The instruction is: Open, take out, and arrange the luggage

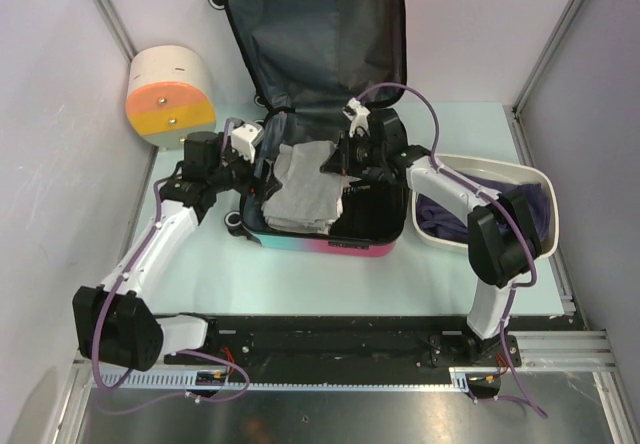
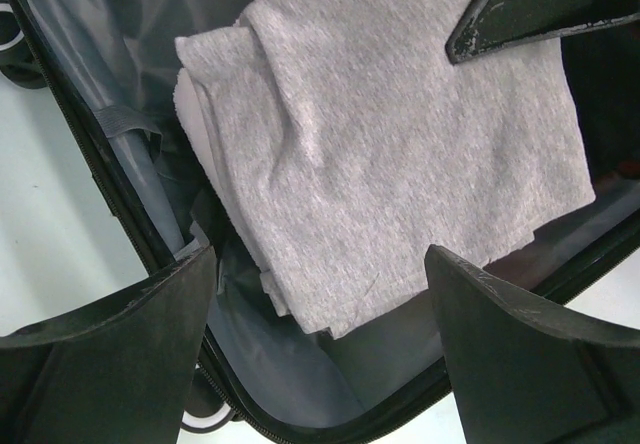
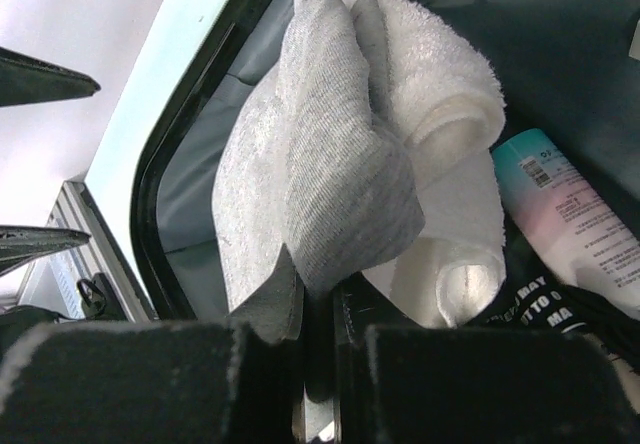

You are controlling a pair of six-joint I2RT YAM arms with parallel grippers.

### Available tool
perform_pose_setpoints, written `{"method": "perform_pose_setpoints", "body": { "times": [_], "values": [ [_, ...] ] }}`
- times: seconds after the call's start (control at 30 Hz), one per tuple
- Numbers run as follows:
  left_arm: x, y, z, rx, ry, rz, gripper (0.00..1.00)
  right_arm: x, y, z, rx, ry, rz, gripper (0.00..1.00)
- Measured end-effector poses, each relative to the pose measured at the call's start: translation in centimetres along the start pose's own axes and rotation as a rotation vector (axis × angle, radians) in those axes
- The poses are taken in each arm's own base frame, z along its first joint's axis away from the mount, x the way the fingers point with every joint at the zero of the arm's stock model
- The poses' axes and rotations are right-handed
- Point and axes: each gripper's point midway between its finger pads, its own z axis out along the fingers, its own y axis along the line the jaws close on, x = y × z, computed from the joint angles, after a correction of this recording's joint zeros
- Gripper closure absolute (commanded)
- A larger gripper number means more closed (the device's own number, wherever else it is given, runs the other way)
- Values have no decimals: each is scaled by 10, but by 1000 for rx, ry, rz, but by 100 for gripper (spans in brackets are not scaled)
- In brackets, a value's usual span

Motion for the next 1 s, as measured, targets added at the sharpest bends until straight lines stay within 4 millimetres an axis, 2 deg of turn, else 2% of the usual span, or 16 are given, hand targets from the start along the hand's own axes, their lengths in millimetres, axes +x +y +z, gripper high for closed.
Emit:
{"method": "perform_pose_setpoints", "body": {
  "times": [0.1,0.17,0.2,0.3,0.37,0.47,0.57,0.63,0.73,0.77,0.87,1.0],
  "values": [
    [3,1,4,2,11,-6,11,-2,-5,6,10,4,-6,99],
    [6,2,6,3,19,-10,10,2,-12,13,21,14,-4,78],
    [6,2,7,4,21,-11,10,5,-16,16,27,21,-3,61],
    [7,3,8,3,22,-11,10,19,-34,26,67,56,-1,45],
    [7,3,8,2,22,-11,10,24,-46,29,95,75,2,41],
    [7,4,7,-2,23,-11,10,25,-56,27,138,90,6,41],
    [6,4,7,-4,19,-9,10,14,-56,24,166,80,-6,38],
    [5,3,6,-4,17,-8,10,7,-56,22,184,71,-12,40],
    [5,3,6,-5,16,-7,10,8,-55,16,201,83,-6,46],
    [4,3,5,-5,15,-7,10,8,-54,14,201,85,-2,54],
    [4,3,5,-5,15,-7,10,5,-49,12,190,81,-3,65],
    [4,3,5,-4,15,-7,10,6,-43,14,179,81,-10,70]
  ]
}}
